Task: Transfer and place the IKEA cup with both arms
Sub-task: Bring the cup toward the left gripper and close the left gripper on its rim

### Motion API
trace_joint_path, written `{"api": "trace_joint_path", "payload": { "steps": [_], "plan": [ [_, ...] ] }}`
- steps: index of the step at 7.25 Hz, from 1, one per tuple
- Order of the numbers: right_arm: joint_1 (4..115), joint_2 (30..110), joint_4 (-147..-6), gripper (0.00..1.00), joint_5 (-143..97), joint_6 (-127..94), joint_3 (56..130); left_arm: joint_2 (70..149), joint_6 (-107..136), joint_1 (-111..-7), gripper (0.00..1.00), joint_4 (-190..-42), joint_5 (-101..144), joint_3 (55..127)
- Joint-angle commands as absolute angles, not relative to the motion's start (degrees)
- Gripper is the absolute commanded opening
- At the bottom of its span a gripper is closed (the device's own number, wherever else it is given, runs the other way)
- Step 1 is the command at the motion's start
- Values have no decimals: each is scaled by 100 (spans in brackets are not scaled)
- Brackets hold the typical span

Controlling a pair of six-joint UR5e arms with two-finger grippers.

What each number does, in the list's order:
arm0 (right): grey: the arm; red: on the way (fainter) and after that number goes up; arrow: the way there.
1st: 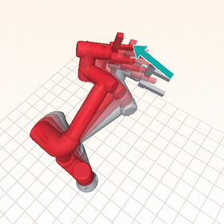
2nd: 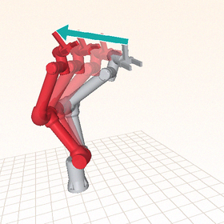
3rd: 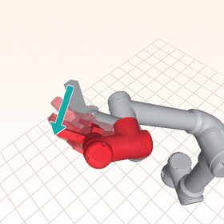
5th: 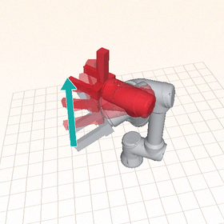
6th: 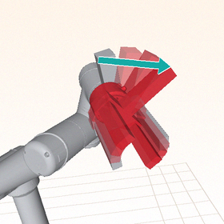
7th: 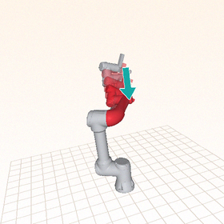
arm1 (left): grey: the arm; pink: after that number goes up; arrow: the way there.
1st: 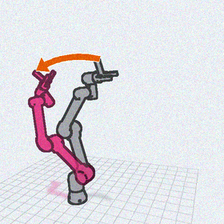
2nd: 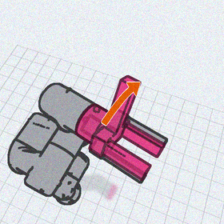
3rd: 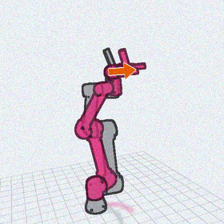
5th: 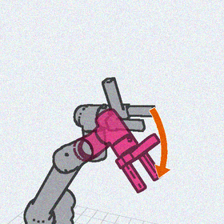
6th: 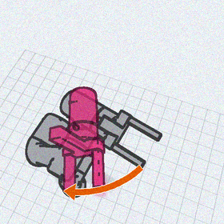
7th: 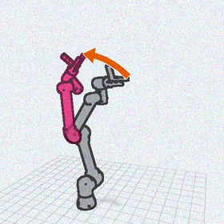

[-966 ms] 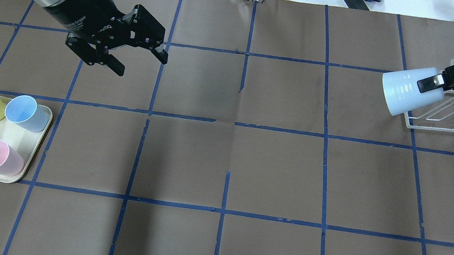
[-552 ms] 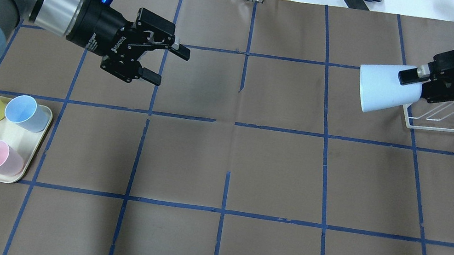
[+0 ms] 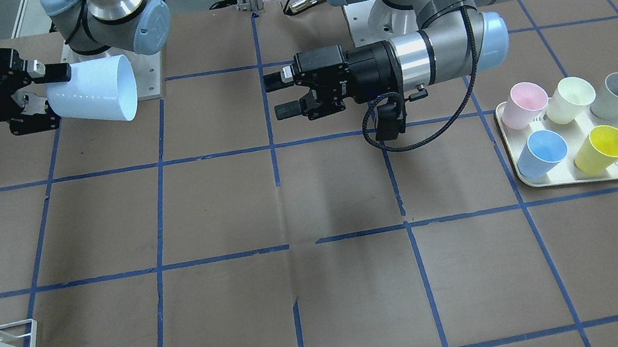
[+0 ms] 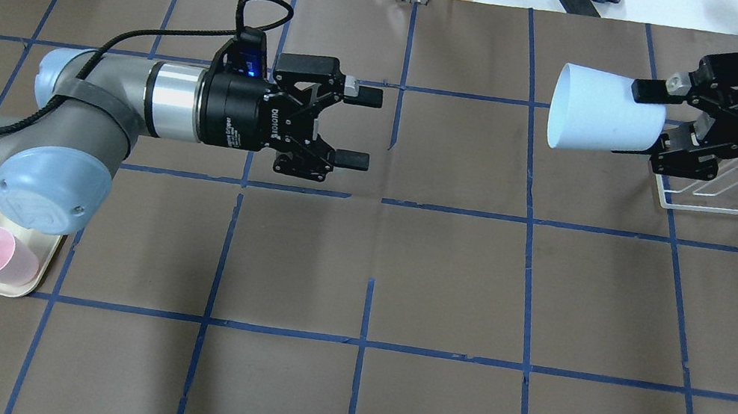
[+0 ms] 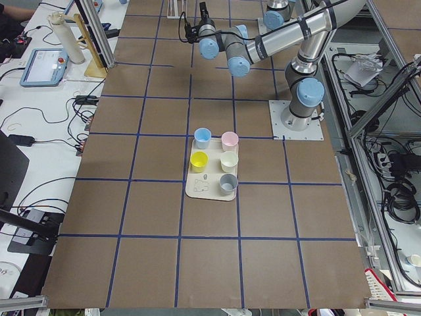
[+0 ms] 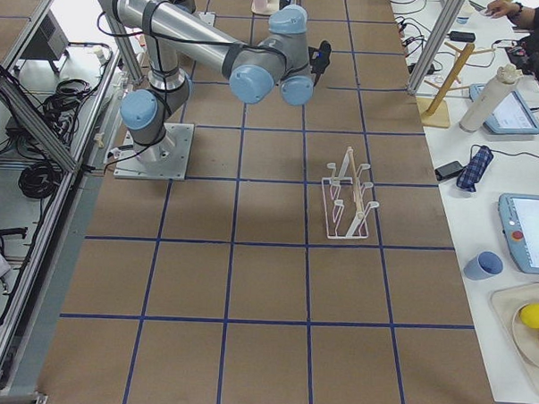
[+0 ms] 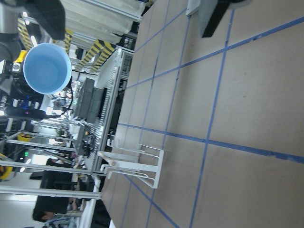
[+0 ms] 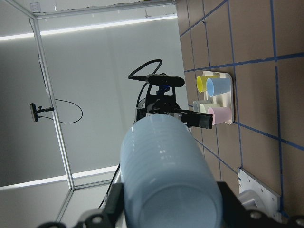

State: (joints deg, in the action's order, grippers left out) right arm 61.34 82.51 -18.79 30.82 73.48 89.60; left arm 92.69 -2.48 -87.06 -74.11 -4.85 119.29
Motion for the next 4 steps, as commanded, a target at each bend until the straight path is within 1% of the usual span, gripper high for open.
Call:
{"api": "trace_joint_path", "payload": {
  "steps": [1,2,3,4],
  "plan": [
    [6248,8218,-1110,31,2737,8189,9052,9360,-220,-9095,100,-7078,-2,11918],
    [6510,8209,-1116,31,2377,8191,9088,9378,-185,-9149,100,-7058,26,11918],
    [6817,8200,-1168,31,1990,8191,9088,9395,-158,-9184,89,-6918,26,11866],
    [7038,8200,-1186,31,1717,8200,9088,9500,-89,-9350,90,-6891,35,11752]
  ]
}}
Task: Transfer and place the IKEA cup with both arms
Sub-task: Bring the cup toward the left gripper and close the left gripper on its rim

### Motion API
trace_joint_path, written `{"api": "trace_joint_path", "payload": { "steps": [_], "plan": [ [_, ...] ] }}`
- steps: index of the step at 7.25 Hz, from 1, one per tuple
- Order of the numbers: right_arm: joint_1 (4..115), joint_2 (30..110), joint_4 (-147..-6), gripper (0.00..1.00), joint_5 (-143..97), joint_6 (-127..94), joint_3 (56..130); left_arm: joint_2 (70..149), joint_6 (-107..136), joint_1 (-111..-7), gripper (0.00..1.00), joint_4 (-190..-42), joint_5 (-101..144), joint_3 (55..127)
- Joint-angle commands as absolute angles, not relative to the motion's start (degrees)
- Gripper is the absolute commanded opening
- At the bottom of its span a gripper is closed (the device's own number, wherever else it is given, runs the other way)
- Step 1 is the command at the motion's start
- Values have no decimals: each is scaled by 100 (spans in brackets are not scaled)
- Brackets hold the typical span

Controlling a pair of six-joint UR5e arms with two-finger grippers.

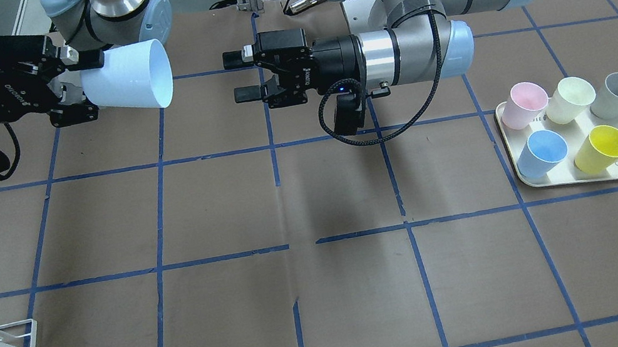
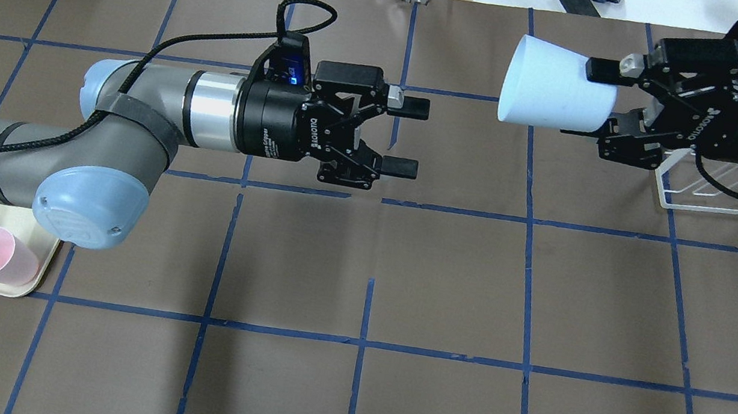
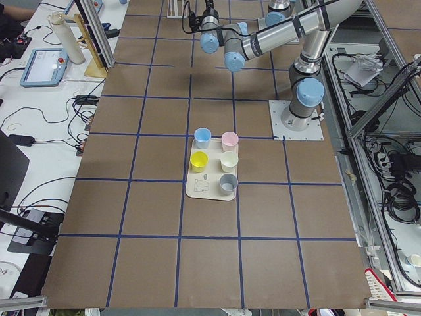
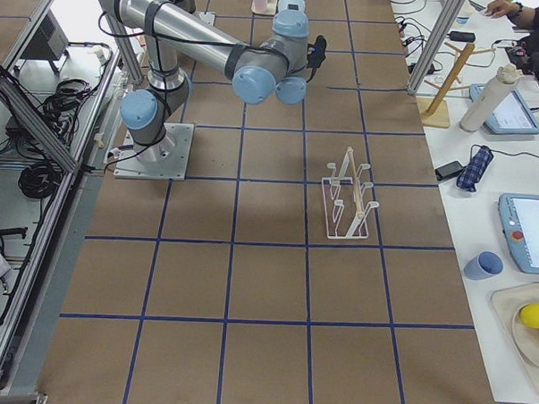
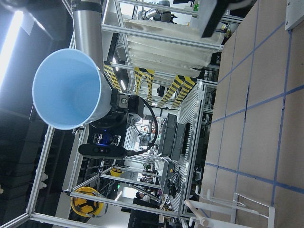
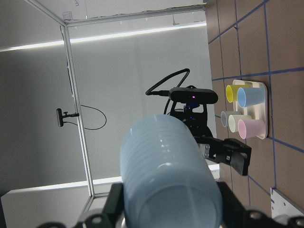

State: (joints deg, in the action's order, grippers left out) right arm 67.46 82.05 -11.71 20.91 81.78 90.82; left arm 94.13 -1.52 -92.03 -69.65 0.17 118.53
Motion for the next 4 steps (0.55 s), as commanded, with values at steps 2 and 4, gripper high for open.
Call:
{"api": "trace_joint_path", "payload": {
  "steps": [2,4],
  "plan": [
    [7338,8200,-1178,32,1460,8226,9105,9624,374,-9510,96,-6864,44,11498],
    [7339,8183,-1178,32,1468,8270,9141,9755,623,-9457,100,-6891,35,11207]
  ]
}}
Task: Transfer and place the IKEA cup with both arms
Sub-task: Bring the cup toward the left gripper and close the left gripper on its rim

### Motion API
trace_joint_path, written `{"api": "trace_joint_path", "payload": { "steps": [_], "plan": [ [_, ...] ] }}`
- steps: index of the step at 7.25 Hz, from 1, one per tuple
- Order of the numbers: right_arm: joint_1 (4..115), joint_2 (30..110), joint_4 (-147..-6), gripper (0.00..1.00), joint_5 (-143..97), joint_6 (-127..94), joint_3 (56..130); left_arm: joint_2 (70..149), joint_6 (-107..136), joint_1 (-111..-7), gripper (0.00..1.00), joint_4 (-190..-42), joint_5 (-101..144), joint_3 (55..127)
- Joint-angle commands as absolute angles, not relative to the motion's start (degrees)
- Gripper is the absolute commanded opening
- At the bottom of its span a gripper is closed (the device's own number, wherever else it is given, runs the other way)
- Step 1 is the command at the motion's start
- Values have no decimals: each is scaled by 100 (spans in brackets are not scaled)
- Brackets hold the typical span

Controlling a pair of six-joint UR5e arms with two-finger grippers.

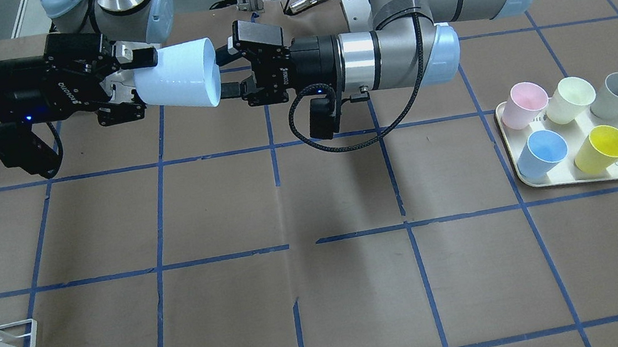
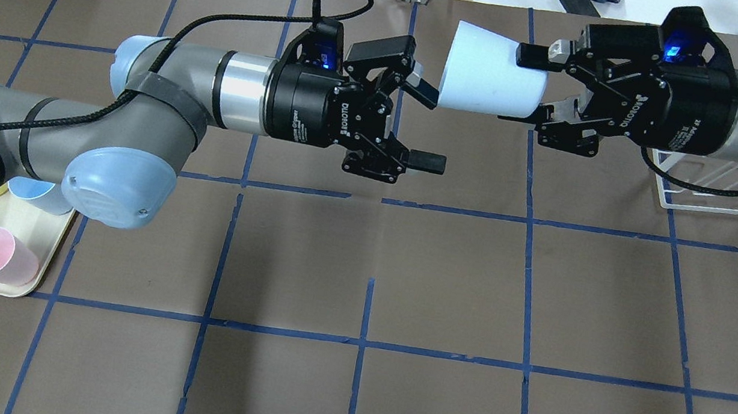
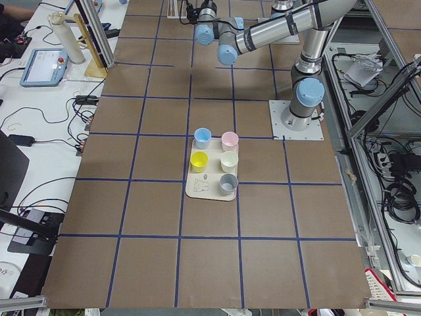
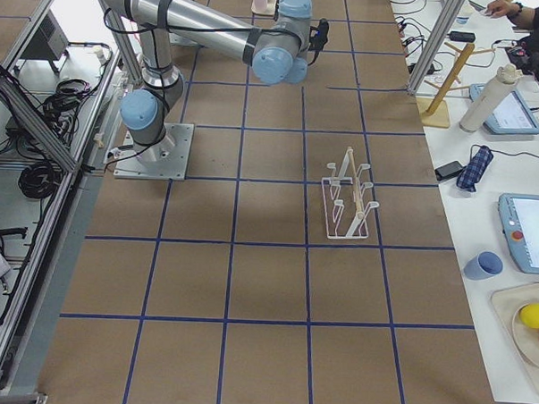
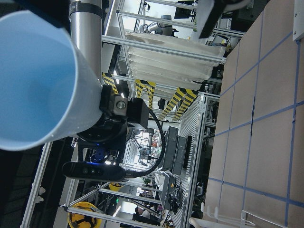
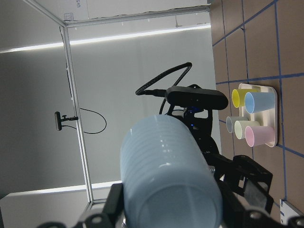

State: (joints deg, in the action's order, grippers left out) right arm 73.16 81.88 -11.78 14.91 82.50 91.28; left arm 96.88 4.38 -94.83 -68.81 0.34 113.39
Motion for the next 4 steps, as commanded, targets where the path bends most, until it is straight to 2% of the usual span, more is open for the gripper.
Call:
{"api": "trace_joint_path", "payload": {
  "steps": [1,4],
  "plan": [
    [7339,8174,-1178,32,1529,8279,9141,9730,624,-9353,100,-6873,35,11284],
    [7339,8183,-1178,32,1512,8279,9149,9870,633,-9325,100,-6864,18,11224]
  ]
}}
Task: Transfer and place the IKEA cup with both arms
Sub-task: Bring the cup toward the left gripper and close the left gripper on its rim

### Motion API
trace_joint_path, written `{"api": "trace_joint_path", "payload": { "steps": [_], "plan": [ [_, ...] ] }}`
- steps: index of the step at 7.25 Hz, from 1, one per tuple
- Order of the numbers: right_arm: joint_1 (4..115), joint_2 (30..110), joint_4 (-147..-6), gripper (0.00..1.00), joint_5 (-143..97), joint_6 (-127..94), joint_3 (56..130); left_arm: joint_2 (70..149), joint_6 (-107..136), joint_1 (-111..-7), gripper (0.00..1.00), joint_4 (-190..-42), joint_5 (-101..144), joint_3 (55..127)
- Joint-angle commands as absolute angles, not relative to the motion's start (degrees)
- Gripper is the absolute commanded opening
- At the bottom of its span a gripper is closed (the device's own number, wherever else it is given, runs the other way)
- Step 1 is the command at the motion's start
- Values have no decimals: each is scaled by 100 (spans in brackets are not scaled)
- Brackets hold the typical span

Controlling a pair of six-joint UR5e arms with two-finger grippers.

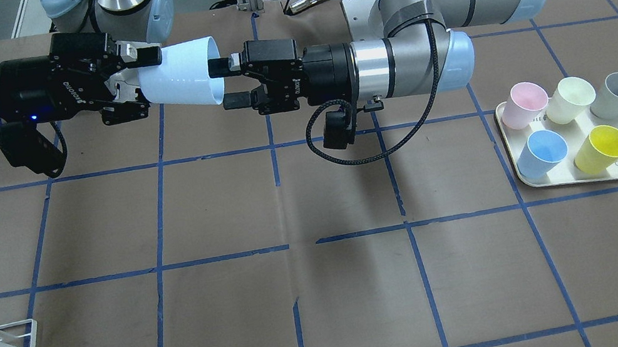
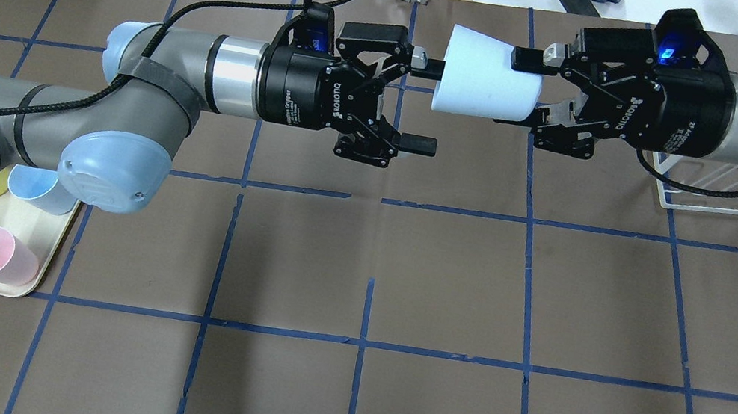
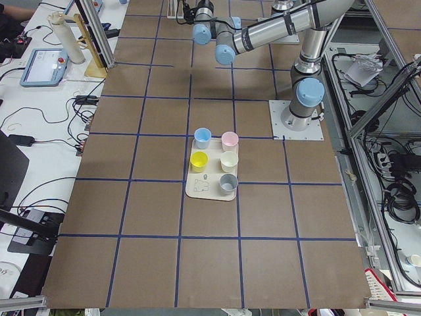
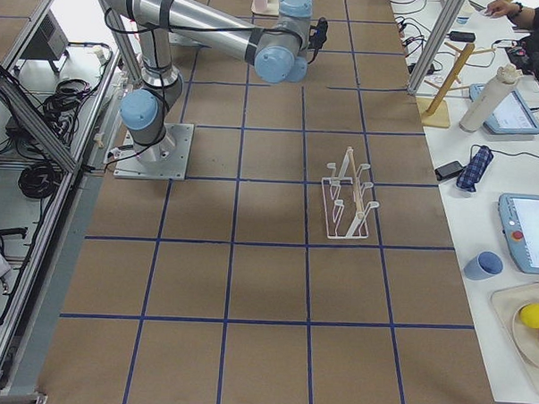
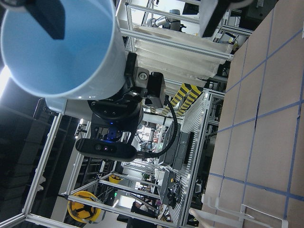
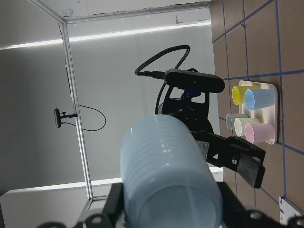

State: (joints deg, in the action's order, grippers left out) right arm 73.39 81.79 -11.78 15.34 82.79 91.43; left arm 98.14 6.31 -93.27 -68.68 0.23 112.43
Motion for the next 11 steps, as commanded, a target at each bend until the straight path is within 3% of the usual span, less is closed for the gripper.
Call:
{"api": "trace_joint_path", "payload": {
  "steps": [1,3,4,6,7,8,9,10,11],
  "plan": [
    [7339,8183,-1178,33,1529,8288,9149,9870,624,-9351,99,-6838,18,11206],
    [7339,8174,-1178,33,1529,8288,9149,9704,633,-9378,93,-6777,9,11267],
    [7339,8183,-1178,34,1529,8279,9149,9694,642,-9387,80,-6759,26,11259],
    [7339,8183,-1178,35,1529,8279,9149,9826,633,-9378,70,-6444,9,11267],
    [7339,8183,-1160,42,1512,8279,9149,9774,642,-9378,56,-6451,9,11259],
    [7339,8183,-1160,42,1503,8279,9149,9747,650,-9378,44,-6451,26,11259],
    [7339,8183,-1160,42,1503,8279,9149,9721,694,-9378,41,-6451,26,11267],
    [7339,8183,-1160,42,1503,8279,9149,9721,694,-9378,27,-6442,26,11259],
    [7339,8174,-1160,44,1503,8279,9149,9703,694,-9369,0,-6425,26,11267]
  ]
}}
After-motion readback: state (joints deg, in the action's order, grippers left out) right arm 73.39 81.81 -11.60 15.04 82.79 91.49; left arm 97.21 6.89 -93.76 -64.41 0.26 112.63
